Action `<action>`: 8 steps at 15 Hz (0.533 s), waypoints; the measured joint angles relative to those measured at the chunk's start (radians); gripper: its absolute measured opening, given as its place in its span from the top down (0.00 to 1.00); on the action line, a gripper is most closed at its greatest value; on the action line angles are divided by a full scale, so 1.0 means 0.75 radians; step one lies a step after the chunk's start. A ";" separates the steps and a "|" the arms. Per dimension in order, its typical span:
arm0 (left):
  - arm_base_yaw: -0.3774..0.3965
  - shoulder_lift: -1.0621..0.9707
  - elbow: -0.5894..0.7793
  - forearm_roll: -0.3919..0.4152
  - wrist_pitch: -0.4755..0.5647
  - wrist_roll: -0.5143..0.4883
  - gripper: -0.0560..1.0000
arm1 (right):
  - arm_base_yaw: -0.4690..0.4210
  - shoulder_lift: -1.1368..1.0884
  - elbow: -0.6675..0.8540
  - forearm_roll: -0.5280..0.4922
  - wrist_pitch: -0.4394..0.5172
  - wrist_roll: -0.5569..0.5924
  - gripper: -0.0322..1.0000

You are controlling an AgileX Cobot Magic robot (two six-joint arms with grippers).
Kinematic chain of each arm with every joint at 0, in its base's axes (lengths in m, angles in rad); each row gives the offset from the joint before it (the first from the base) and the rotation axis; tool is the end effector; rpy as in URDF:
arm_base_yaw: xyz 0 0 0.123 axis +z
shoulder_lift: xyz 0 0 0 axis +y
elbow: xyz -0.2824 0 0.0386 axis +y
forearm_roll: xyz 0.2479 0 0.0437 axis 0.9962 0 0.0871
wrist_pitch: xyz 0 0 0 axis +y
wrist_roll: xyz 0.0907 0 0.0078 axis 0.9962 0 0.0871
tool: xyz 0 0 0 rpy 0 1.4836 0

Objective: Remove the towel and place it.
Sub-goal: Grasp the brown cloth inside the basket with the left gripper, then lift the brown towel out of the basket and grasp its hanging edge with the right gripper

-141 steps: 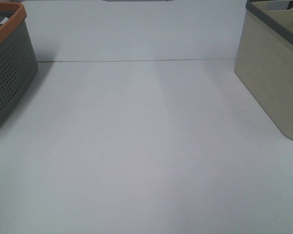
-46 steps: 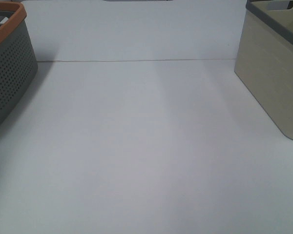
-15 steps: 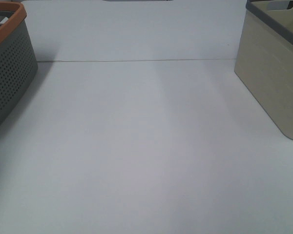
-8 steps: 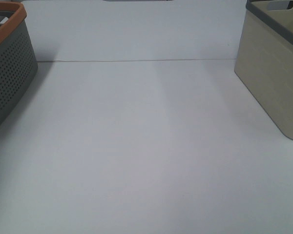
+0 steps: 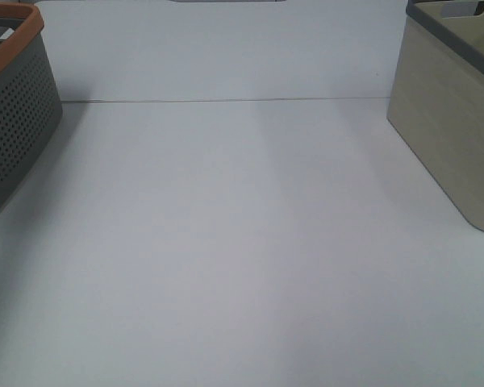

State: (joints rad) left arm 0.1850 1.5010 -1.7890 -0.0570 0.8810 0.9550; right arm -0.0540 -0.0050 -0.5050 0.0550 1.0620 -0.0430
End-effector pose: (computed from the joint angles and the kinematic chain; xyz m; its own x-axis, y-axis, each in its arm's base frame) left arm 0.3188 0.0556 0.4756 -0.4046 0.7321 -0.5480 0.2894 0.6709 0.6827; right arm -0.0061 0.0047 0.2785 -0.4471 0.0080 -0.8944 0.0038 1.0000 0.0070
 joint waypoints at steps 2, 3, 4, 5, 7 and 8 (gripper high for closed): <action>0.000 -0.140 0.000 -0.019 -0.001 0.009 0.95 | 0.000 0.000 0.000 0.000 0.000 0.000 0.36; 0.000 -0.201 -0.001 -0.032 -0.003 0.021 0.95 | 0.000 0.000 0.000 0.000 0.000 0.000 0.36; 0.000 -0.248 -0.001 -0.063 -0.013 0.036 0.95 | 0.000 0.000 0.000 0.000 0.000 0.000 0.36; 0.000 -0.280 -0.009 -0.105 -0.017 0.061 0.95 | 0.000 0.000 -0.001 0.000 -0.008 -0.007 0.36; 0.000 -0.303 -0.087 -0.251 -0.009 0.101 0.95 | 0.000 0.000 -0.031 0.019 -0.060 -0.071 0.36; 0.000 -0.303 -0.129 -0.313 0.003 0.108 0.95 | 0.000 0.009 -0.035 0.059 -0.069 -0.109 0.36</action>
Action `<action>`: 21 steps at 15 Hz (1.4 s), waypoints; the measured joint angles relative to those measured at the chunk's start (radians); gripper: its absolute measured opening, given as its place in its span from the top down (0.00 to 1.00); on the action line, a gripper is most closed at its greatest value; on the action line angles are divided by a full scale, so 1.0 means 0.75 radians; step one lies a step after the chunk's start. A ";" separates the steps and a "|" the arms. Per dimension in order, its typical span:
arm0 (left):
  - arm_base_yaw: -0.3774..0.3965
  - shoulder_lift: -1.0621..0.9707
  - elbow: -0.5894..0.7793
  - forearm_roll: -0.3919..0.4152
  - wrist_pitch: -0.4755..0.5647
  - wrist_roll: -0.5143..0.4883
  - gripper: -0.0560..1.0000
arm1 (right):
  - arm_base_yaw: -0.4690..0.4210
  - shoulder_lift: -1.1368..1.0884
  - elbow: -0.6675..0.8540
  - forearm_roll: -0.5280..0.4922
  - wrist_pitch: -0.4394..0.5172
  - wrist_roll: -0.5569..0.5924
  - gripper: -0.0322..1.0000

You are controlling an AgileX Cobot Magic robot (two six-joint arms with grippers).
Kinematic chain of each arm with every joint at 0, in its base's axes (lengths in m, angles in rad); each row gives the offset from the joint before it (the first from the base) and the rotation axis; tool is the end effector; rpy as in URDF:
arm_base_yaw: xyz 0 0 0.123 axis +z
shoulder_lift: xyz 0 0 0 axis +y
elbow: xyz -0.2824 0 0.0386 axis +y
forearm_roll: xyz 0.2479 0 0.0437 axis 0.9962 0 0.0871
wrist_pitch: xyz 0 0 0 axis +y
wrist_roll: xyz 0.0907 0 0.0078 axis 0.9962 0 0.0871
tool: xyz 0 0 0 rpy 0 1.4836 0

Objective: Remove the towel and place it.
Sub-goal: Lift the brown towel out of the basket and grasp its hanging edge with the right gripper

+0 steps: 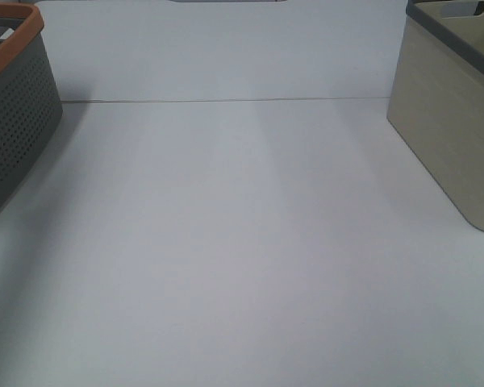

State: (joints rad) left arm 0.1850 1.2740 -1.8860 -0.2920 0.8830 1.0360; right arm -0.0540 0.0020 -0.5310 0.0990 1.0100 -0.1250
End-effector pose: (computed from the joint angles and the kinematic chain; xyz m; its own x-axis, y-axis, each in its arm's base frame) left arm 0.2197 0.0205 0.5680 -0.0780 0.7289 -0.6802 0.1433 0.6833 0.7159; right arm -0.0061 0.0080 0.2903 -0.3784 -0.0516 -0.9242 -0.0509 0.9981 -0.0348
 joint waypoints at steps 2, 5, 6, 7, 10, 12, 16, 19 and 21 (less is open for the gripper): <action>0.000 0.000 -0.045 -0.080 0.013 0.029 0.95 | 0.000 0.035 -0.007 0.087 -0.015 -0.085 0.36; 0.000 0.008 -0.065 -0.292 0.083 0.141 0.95 | 0.000 0.147 -0.008 0.436 -0.056 -0.361 0.36; -0.017 0.021 -0.065 -0.339 0.115 0.168 0.95 | 0.000 0.208 -0.009 0.564 -0.069 -0.444 0.36; -0.053 0.043 -0.065 -0.357 0.136 0.193 0.95 | 0.000 0.289 -0.009 0.683 -0.093 -0.539 0.36; -0.251 0.135 -0.065 -0.348 0.160 0.311 0.95 | 0.000 0.653 -0.009 1.083 -0.136 -0.967 0.36; -0.372 0.199 -0.065 -0.283 0.164 0.329 0.95 | 0.000 0.847 -0.009 1.309 -0.140 -1.232 0.36; -0.524 0.296 -0.065 -0.225 0.133 0.329 0.95 | 0.000 1.055 -0.009 1.655 -0.212 -1.448 0.36; -0.671 0.359 -0.065 -0.223 0.112 0.329 0.95 | 0.000 1.200 -0.056 1.744 -0.272 -1.732 0.36; -0.743 0.391 -0.065 -0.221 0.081 0.329 0.95 | 0.000 1.320 -0.136 1.757 -0.265 -1.761 0.36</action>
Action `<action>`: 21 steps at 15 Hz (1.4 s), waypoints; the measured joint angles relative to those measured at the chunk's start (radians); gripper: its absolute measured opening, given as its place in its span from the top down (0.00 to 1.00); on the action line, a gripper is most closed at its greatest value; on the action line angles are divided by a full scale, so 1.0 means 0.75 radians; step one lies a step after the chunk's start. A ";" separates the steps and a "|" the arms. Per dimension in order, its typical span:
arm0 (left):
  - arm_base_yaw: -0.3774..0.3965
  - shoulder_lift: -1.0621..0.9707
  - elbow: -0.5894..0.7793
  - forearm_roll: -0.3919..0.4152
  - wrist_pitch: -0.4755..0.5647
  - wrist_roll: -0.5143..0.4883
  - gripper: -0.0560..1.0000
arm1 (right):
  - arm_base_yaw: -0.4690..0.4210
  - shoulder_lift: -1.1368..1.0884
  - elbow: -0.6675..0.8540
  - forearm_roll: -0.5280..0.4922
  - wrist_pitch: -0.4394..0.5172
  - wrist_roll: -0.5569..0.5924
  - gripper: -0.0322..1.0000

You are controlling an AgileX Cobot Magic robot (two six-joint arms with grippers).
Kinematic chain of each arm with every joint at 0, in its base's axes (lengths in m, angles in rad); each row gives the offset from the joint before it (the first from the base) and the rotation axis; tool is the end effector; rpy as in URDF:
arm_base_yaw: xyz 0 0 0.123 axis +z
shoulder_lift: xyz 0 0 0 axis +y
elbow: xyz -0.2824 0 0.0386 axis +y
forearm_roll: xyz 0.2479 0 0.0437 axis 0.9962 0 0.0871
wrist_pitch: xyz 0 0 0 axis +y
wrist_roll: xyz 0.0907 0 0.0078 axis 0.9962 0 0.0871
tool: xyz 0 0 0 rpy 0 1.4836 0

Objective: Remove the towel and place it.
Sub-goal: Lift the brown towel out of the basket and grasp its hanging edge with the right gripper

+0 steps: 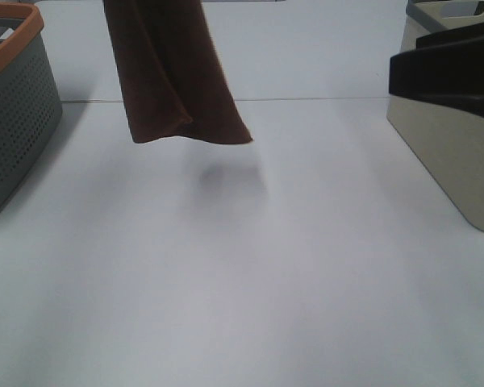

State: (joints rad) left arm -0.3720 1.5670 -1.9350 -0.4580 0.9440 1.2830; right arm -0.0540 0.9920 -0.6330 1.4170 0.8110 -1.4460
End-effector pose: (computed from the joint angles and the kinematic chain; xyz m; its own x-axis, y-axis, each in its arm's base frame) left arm 0.2956 -0.1504 0.4995 0.3283 0.7161 -0.6160 0.6775 0.2759 0.6818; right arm 0.1861 0.0553 0.3078 -0.3568 -0.0481 -0.9329 -0.6495 0.7305 0.2107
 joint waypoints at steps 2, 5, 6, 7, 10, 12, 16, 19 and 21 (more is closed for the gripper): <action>-0.068 0.032 0.000 0.008 -0.016 0.000 0.95 | 0.000 0.119 -0.075 0.004 0.000 -0.011 0.36; -0.143 0.081 0.000 0.015 -0.037 -0.004 0.95 | 0.000 0.227 -0.133 0.011 0.047 -0.024 0.36; -0.165 0.095 0.000 0.017 -0.059 -0.007 0.95 | 0.000 0.243 -0.137 0.021 0.079 -0.029 0.36; -0.184 0.105 0.000 0.031 -0.081 -0.017 0.95 | 0.000 0.243 -0.137 0.027 0.108 -0.032 0.36; -0.219 0.135 0.000 0.081 -0.147 -0.075 0.95 | 0.188 0.243 -0.137 0.029 0.040 -0.036 0.36; -0.219 0.140 0.000 0.084 -0.153 -0.080 0.95 | 0.340 0.243 -0.137 0.029 -0.143 -0.041 0.36; -0.219 0.141 0.000 0.088 -0.156 -0.105 0.95 | 0.625 0.284 -0.164 0.032 -0.567 -0.100 0.36; -0.219 0.141 0.000 0.089 -0.156 -0.107 0.95 | 0.661 0.436 -0.233 0.032 -0.603 -0.144 0.36; -0.219 0.141 0.000 0.091 -0.156 -0.107 0.95 | 0.661 0.500 -0.264 0.032 -0.601 -0.168 0.36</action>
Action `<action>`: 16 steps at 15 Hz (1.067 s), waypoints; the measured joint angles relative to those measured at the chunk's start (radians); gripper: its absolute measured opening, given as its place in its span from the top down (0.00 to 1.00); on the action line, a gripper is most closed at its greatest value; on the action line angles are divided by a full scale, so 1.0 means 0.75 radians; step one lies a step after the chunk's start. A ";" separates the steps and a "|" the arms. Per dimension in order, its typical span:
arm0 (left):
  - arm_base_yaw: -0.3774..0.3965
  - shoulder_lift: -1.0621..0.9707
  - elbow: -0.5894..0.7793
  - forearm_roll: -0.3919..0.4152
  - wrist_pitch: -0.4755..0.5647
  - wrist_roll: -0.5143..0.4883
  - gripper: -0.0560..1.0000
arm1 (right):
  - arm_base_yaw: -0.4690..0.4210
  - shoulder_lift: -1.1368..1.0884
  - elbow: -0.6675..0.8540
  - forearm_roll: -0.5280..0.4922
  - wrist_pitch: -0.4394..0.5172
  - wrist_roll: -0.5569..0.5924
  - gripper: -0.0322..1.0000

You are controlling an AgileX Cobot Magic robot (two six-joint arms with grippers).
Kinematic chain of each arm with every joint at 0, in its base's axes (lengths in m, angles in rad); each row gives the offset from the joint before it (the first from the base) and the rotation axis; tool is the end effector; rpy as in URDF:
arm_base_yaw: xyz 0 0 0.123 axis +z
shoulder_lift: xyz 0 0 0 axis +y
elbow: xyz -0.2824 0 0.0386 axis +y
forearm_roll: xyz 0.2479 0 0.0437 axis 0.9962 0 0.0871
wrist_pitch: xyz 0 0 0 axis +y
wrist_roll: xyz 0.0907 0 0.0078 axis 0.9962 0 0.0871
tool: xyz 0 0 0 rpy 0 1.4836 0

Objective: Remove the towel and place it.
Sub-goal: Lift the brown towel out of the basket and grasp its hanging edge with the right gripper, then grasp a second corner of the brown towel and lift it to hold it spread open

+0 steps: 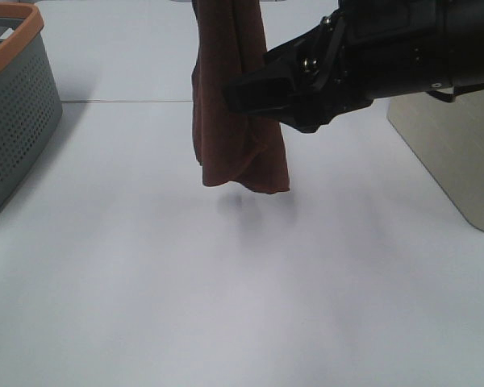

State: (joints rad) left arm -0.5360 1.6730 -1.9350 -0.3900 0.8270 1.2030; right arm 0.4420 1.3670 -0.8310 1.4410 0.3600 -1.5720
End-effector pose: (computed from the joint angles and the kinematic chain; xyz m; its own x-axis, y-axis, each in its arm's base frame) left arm 0.3089 -0.2131 0.4692 0.3503 0.6881 -0.6355 0.7156 0.2411 0.6556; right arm 0.2494 0.1533 0.2776 -0.3326 -0.3019 -0.8934 -0.7318 0.6802 0.0426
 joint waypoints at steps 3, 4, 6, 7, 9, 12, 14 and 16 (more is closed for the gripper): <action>0.000 0.000 0.000 0.000 0.001 0.000 0.95 | 0.000 0.105 -0.052 0.000 0.032 -0.012 0.36; 0.000 0.000 0.000 0.000 0.001 0.000 0.95 | 0.000 0.157 -0.084 0.015 0.145 -0.033 0.36; 0.000 0.000 0.000 0.001 0.001 0.000 0.95 | 0.005 0.187 -0.101 0.067 0.207 -0.061 0.36; 0.000 0.000 0.000 0.001 0.001 0.000 0.95 | 0.004 0.192 -0.109 0.108 0.211 -0.099 0.36; 0.000 0.000 0.000 0.001 0.001 0.000 0.95 | 0.011 0.224 -0.136 0.177 0.212 -0.183 0.36; 0.000 0.000 0.000 0.003 0.004 0.000 0.95 | 0.011 0.288 -0.173 0.221 0.200 -0.208 0.36; 0.000 0.000 0.000 0.003 0.008 0.000 0.95 | 0.011 0.325 -0.177 0.251 0.156 -0.243 0.36; 0.000 0.000 0.000 0.003 0.012 0.000 0.95 | 0.011 0.364 -0.177 0.303 0.181 -0.287 0.37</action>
State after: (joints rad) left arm -0.5360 1.6730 -1.9350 -0.3880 0.8360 1.2030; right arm 0.4500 1.6400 -0.9640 1.6680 0.4960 -1.7870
